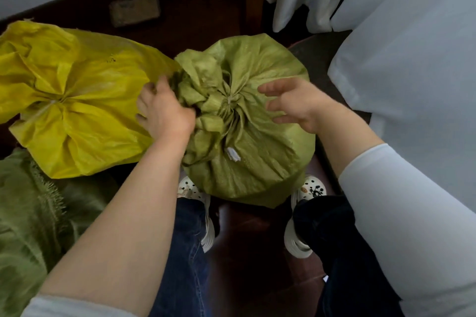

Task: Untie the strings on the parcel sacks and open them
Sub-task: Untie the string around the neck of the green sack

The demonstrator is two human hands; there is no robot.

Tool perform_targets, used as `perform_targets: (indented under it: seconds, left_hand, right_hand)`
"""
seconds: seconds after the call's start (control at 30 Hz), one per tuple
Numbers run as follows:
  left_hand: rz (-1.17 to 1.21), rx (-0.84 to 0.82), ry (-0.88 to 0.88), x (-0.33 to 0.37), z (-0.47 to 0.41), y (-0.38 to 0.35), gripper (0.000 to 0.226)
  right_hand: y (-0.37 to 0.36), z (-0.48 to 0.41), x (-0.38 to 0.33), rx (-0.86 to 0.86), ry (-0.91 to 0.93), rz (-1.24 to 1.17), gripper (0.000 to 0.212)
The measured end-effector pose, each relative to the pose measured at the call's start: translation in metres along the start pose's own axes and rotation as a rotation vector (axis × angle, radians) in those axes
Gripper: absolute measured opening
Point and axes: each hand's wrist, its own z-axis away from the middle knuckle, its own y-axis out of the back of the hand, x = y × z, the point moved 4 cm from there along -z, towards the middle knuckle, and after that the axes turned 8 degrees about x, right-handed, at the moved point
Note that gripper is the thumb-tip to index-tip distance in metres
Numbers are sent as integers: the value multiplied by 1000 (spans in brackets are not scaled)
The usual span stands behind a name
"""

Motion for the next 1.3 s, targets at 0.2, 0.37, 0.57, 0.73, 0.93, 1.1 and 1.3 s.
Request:
perform_targets:
  seconds: [0.2,0.37,0.57,0.73,0.93,1.1,1.3]
  left_hand:
    - [-30,147,-269,22,14,14,80]
    - [28,42,-281,33,23,17,68]
    - [295,278,-688,63,70,61,35]
    - [210,-497,-772,73,76,44,13]
    - [-132,-341,-516,49,21,13,102]
    - [-87,65,-478,38,-13,6,68]
    - [144,355,-174,33,-23,24,54]
  right_hand:
    - [-30,-3,-2,-130,117,217,72]
    - [-47,-12,-6,-83,213,377,91]
    - [-45,-31,-12,235,278,328,30]
    - [-31,-29,-13,312,292,239,19]
    - [-30,-44,-13,196,190,201,20]
    - [-24,-36,-12,11,124,165,23]
    - [-18,-38,-11,-59,76,67,15]
